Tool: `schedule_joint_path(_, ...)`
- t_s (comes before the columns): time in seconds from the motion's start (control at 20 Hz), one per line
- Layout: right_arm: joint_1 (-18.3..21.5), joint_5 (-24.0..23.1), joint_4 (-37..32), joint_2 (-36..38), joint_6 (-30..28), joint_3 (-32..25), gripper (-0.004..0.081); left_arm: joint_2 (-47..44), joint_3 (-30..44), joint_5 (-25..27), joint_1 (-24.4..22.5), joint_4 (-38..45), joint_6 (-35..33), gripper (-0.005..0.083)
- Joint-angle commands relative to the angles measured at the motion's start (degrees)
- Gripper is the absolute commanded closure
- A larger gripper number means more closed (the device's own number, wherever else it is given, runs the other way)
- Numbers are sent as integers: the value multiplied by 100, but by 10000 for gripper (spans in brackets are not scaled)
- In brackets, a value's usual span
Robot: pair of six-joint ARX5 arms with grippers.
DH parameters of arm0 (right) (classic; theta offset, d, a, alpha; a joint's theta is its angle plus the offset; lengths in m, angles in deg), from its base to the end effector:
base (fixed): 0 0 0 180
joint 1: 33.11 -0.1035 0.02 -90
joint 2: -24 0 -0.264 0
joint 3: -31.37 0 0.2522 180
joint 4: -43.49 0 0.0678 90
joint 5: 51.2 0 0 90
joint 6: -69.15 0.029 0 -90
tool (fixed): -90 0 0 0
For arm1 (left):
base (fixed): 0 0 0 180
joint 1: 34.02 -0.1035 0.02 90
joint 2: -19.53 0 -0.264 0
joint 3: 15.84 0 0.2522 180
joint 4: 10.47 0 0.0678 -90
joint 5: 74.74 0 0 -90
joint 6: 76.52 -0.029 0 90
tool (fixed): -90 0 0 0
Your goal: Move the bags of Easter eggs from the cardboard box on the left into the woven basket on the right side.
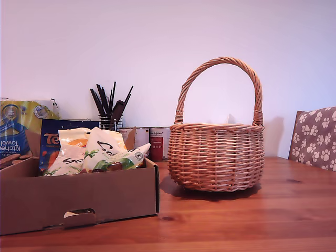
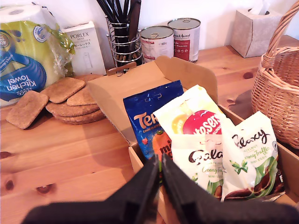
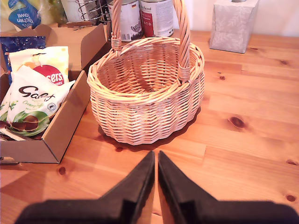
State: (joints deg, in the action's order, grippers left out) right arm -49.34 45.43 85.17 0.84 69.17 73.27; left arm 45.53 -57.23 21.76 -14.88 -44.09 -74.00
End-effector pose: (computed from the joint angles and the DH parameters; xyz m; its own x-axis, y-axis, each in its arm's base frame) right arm 0.0999 0.0326 0.2507 0.8460 0.3665 -0.3872 -0.3796 0.9240 0.0453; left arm 0.1122 -0.0355 0.2559 0.9287 -0.2025 -0.3108 0.2110 0.9775 -0.0064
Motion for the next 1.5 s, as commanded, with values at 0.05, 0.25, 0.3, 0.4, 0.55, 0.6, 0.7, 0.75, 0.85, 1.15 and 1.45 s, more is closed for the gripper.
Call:
schedule_joint_path(0.05,-15,162,190,-31,11,61,783,-9,94,-50,15,-142,48,793)
schedule_joint_path(0.25,-15,160,190,-31,11,61,783,-9,94,-50,15,-142,48,793)
schedule_joint_path(0.3,-15,162,186,-31,11,61,783,-9,94,-59,15,-140,48,793)
schedule_joint_path(0.4,-15,164,59,-31,11,61,783,-9,94,-304,15,-114,46,793)
schedule_joint_path(0.55,-15,186,-203,-31,11,116,783,-7,94,-807,15,-70,46,793)
schedule_joint_path(0.6,-15,186,-203,-31,11,125,783,17,94,-994,15,-2,46,793)
schedule_joint_path(0.7,-15,186,-177,-31,11,125,783,199,92,-1456,15,271,4,793)
schedule_joint_path(0.75,-15,190,-177,-31,11,125,783,337,92,-1700,15,468,2,793)
schedule_joint_path(0.85,-17,306,-175,-31,13,125,783,787,63,-2151,15,820,2,791)
schedule_joint_path(1.15,-26,1338,-291,-31,13,125,783,2247,-275,-2900,15,1606,-433,212)
schedule_joint_path(1.45,-26,1401,-404,-33,-4,125,783,3821,-920,-2927,105,1864,-1261,175)
